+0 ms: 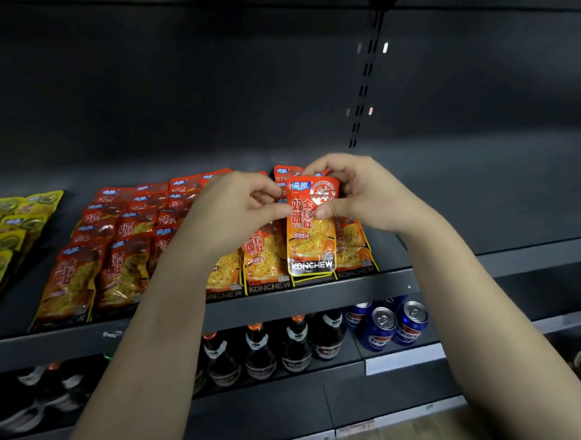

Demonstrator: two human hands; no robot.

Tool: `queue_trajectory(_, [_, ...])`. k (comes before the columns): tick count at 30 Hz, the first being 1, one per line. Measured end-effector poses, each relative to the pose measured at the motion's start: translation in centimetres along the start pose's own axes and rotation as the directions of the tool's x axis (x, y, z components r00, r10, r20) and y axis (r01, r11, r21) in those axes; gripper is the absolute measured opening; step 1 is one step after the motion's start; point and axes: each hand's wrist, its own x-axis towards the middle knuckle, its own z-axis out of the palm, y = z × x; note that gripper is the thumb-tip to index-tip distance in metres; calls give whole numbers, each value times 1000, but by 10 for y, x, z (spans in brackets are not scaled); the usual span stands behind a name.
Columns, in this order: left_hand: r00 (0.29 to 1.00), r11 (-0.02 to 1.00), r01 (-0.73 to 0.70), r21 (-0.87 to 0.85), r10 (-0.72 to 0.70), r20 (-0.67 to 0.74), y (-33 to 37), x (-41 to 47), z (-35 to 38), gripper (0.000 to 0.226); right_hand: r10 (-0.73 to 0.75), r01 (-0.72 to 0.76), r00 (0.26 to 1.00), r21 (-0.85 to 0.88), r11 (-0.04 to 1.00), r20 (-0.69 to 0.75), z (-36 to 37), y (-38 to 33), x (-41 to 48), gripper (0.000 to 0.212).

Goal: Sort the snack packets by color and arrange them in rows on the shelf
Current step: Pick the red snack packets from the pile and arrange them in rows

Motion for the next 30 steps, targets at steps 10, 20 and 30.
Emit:
queue_trajectory(10, [990,997,72,19,-69,-126,-24,-9,-13,19,142,-139,990,-80,987,26,12,25,12,43])
queue_trajectory(20, [987,990,78,114,-60,-148,-26,10,-8,22,91,-115,993,-509,853,-72,23,16,10,42])
queue_trajectory(30, [997,981,36,189,-24,-69,-26,37,1,15,79,-129,990,-533,836,-116,27,18,11,45])
